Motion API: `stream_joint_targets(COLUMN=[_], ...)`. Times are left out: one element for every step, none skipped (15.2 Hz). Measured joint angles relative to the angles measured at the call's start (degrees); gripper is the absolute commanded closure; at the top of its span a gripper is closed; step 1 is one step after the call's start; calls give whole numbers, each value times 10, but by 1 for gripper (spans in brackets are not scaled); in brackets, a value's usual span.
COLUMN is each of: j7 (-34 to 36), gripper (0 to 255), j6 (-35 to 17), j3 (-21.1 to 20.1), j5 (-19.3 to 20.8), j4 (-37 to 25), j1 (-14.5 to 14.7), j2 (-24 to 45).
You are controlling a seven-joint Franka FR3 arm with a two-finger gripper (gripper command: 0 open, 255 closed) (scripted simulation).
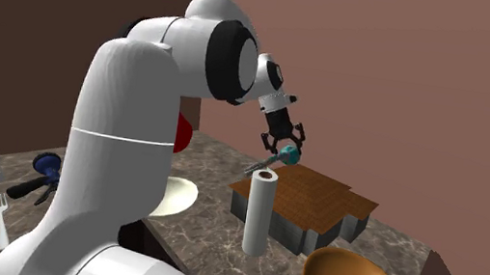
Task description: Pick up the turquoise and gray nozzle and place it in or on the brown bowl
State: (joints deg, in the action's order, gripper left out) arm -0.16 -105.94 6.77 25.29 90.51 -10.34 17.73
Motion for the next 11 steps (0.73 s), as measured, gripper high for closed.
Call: stream_joint_targets(j7=[-2, -5, -9, -15, -18, -20, -25, -31, -34, -38, -46], gripper=[255, 255, 255, 255, 255, 255, 255, 255, 255, 255, 255], j6=[-13, -26, -29, -41, -53, -67, -84, -96, -105, -128, -151], j3=[3, 6, 9, 14, 18, 21, 24, 28, 31, 34, 39], j5=[4, 7, 10, 14, 18, 22, 25, 29, 32, 35, 34], j4=[31, 61, 81, 110, 135, 161, 179, 196, 213, 235, 248], j1=[-5, -9, -13, -19, -24, -28, -32, -37, -39, -44, -49], j2=[-20, -41, -58, -81, -98, -115, -130, -145, -161, -177, -188])
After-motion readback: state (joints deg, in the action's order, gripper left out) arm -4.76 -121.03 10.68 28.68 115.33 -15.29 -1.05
